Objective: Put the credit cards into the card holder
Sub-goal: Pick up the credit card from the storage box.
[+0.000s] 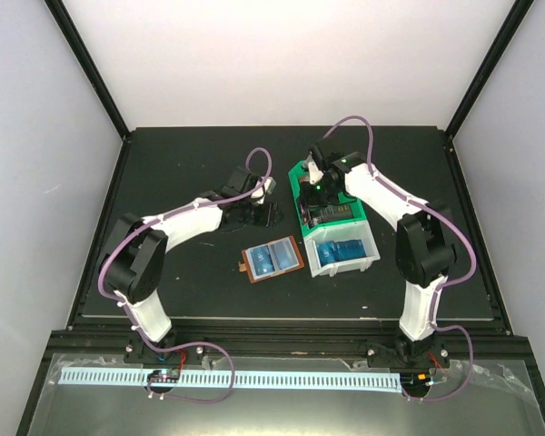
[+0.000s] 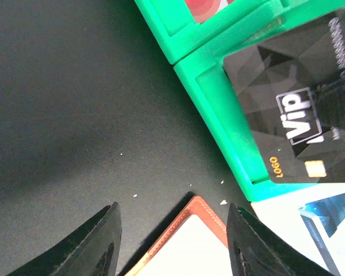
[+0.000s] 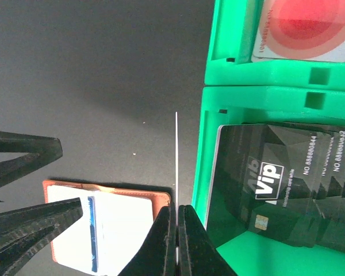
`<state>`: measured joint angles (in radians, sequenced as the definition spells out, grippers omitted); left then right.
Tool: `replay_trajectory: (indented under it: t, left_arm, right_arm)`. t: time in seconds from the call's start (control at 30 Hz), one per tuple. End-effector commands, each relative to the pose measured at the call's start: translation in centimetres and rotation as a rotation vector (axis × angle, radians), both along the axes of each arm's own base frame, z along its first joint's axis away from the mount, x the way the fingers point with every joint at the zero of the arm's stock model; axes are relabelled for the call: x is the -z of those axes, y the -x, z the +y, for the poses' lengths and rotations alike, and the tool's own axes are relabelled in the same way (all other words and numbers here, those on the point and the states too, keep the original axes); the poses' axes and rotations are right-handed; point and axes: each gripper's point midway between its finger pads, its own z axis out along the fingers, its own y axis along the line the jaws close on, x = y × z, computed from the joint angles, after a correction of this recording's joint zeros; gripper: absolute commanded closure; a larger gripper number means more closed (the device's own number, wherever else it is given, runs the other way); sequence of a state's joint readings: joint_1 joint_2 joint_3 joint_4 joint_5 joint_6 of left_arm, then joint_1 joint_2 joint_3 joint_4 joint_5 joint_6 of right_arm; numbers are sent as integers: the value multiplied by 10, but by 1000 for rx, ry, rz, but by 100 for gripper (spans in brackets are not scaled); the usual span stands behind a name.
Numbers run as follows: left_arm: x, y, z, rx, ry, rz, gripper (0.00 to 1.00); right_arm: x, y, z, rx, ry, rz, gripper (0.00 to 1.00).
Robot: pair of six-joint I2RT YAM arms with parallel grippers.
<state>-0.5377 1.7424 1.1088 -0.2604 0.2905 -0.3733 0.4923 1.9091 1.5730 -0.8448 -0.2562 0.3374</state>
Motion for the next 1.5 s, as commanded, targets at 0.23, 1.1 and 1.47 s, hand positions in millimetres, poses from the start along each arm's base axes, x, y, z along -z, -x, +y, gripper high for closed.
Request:
replay_trajectory:
  t: [0.23,1.1,1.47]
  left_arm:
    - [-73,5,11,-79,335,52,30]
    - [-163,59,39,3,815,171,97]
    - [-112,83,70,-201,697,112,98]
  right_arm:
    - [-51,25,60,-206,-399,48,99]
    - [-140,68,96,-225,-925,129,99]
    - [-90,72,61,-64,-604,-14,45]
